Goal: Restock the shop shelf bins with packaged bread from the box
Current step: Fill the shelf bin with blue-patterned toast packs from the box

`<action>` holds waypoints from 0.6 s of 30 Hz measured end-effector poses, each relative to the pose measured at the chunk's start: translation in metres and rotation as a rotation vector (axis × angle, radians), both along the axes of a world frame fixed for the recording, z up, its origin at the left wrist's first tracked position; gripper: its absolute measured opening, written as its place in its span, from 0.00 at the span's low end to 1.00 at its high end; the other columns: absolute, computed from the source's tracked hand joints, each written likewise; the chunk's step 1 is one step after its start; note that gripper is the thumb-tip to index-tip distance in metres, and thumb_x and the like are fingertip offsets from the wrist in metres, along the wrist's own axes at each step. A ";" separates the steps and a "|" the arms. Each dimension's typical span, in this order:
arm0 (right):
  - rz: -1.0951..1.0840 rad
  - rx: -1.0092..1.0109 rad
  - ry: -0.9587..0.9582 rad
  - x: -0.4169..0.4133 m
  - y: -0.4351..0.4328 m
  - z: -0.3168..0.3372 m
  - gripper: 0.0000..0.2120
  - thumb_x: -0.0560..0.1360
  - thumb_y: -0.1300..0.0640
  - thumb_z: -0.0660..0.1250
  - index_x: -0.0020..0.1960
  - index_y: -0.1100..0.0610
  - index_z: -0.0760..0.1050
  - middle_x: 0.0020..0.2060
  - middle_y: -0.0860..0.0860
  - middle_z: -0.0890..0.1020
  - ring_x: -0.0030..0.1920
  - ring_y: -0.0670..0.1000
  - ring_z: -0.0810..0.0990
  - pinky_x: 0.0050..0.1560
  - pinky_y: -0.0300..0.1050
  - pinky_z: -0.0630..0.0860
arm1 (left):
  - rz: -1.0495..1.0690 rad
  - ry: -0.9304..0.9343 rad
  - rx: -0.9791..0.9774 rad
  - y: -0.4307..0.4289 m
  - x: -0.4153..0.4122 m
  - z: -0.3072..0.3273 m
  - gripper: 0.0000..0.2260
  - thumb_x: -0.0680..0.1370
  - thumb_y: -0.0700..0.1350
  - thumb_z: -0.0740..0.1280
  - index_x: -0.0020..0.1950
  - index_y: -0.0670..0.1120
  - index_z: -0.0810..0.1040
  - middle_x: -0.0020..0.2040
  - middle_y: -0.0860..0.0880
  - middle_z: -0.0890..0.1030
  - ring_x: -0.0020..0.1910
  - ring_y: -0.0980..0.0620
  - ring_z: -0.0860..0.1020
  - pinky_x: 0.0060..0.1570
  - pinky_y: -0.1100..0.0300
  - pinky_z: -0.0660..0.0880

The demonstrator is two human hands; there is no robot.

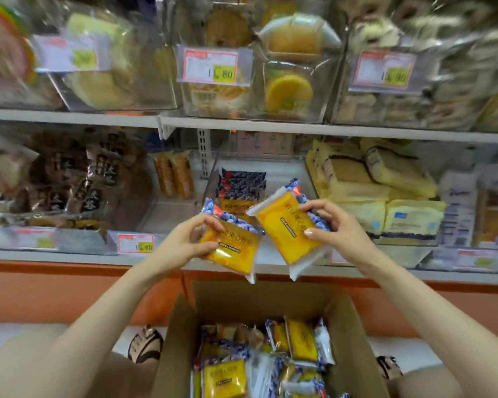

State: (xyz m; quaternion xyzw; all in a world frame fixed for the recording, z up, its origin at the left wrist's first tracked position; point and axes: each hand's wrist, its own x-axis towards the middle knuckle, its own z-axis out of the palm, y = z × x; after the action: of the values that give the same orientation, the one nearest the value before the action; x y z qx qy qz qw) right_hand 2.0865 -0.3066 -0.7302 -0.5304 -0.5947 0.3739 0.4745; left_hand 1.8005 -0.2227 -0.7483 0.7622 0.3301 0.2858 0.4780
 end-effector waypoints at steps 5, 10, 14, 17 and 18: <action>-0.076 0.055 -0.157 -0.012 0.063 0.007 0.17 0.73 0.68 0.68 0.54 0.50 0.75 0.56 0.50 0.77 0.53 0.46 0.78 0.43 0.30 0.75 | 0.070 0.014 -0.024 0.027 -0.011 0.010 0.09 0.75 0.32 0.66 0.51 0.43 0.75 0.48 0.48 0.76 0.36 0.63 0.75 0.33 0.69 0.72; -0.042 0.059 -0.482 -0.014 0.131 0.003 0.19 0.72 0.65 0.69 0.53 0.43 0.73 0.58 0.48 0.77 0.57 0.51 0.77 0.56 0.46 0.77 | 0.108 0.026 -0.053 0.040 -0.022 0.011 0.09 0.75 0.33 0.66 0.52 0.44 0.76 0.53 0.51 0.78 0.43 0.63 0.78 0.36 0.66 0.76; 0.143 -0.020 -0.686 -0.021 0.166 -0.010 0.18 0.72 0.64 0.69 0.55 0.45 0.74 0.62 0.48 0.75 0.62 0.51 0.73 0.62 0.50 0.71 | 0.151 0.011 -0.059 0.046 -0.030 0.016 0.09 0.75 0.33 0.66 0.51 0.45 0.76 0.53 0.51 0.78 0.45 0.61 0.79 0.34 0.67 0.75; 0.299 -0.075 -0.828 -0.034 0.183 -0.027 0.16 0.74 0.62 0.68 0.58 0.47 0.75 0.64 0.47 0.74 0.63 0.50 0.72 0.63 0.50 0.70 | 0.176 0.039 -0.058 0.047 -0.034 0.017 0.09 0.75 0.33 0.66 0.52 0.44 0.76 0.53 0.52 0.77 0.46 0.56 0.78 0.33 0.68 0.75; 0.317 -0.094 -0.868 -0.039 0.187 -0.033 0.17 0.74 0.62 0.68 0.58 0.46 0.75 0.64 0.46 0.74 0.63 0.50 0.72 0.62 0.50 0.70 | 0.179 0.047 -0.057 0.048 -0.035 0.017 0.09 0.75 0.32 0.66 0.52 0.44 0.76 0.53 0.51 0.76 0.46 0.55 0.78 0.33 0.68 0.75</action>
State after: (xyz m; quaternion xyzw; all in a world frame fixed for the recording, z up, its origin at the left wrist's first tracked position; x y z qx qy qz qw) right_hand 2.0474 -0.1197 -0.7634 -0.5616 -0.7944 0.2117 0.0940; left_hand 1.7655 -0.1752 -0.7317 0.7223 0.4160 0.2999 0.4640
